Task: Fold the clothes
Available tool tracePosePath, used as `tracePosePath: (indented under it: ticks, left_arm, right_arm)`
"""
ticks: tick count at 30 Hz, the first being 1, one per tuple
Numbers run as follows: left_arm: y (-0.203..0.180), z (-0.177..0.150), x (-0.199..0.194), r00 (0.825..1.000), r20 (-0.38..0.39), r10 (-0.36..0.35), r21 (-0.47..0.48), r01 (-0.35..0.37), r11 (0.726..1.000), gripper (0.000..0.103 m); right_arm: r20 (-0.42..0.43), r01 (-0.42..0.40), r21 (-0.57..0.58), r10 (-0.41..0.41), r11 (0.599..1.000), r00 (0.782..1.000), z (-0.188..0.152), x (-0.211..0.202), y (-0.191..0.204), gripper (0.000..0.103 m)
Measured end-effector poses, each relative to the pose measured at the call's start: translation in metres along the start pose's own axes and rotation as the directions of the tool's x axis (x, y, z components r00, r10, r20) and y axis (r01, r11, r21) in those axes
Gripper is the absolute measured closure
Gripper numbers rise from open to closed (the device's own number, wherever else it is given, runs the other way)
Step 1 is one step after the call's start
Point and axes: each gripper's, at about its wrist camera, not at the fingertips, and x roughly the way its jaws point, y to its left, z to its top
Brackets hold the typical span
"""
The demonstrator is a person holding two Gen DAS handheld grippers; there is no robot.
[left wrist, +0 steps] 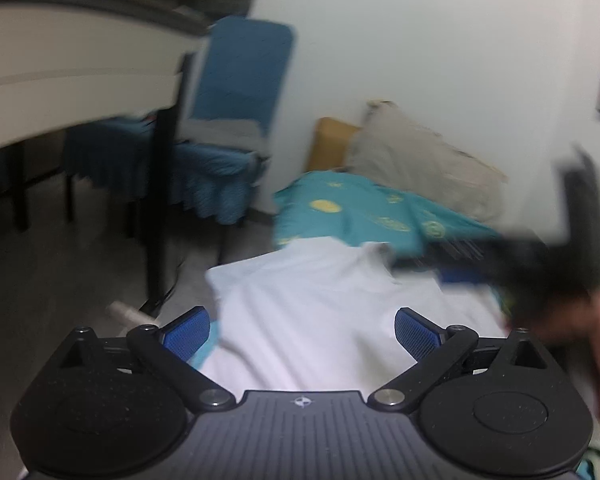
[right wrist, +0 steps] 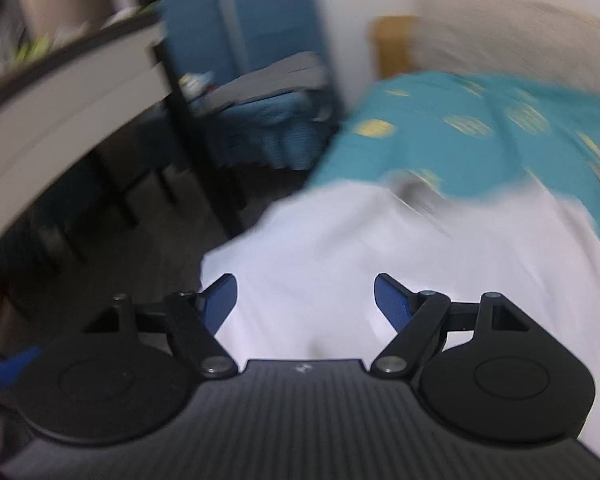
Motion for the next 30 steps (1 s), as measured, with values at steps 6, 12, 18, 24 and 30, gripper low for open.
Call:
tracePosePath:
  ticks: [6, 12, 18, 24, 30]
  left_arm:
    - [0.050, 0.002, 0.033, 0.993, -0.037, 0.114, -0.129, -0.118, 0.985, 0.004]
    - [0.089, 0.008, 0.044, 0.976, -0.039, 0.212, -0.246, -0.215, 0.945, 0.005]
    - [0.099, 0.008, 0.043, 0.972, -0.046, 0.229, -0.273, -0.233, 0.934, 0.005]
    - [0.092, 0.006, 0.037, 0.970, -0.016, 0.244, -0.258, -0.240, 0.936, 0.005]
    - [0.078, 0.004, 0.018, 0.969, 0.075, 0.236, -0.239, -0.212, 0.948, 0.005]
  right_arm:
    - [-0.127, -0.010, -0.217, -0.018, 0.976, 0.992, 0.057, 0.139, 0.079, 0.027]
    - [-0.305, -0.016, -0.405, -0.118, 0.914, 0.945, 0.040, 0.233, 0.136, 0.026]
    - [-0.319, 0.057, -0.596, -0.301, 0.801, 0.899, 0.004, 0.263, 0.165, 0.043]
    - [-0.191, 0.191, -0.559, -0.349, 0.807, 0.917, 0.013, 0.225, 0.153, 0.095]
    - [-0.029, 0.278, -0.323, -0.302, 0.905, 0.953, 0.030, 0.133, 0.105, 0.096]
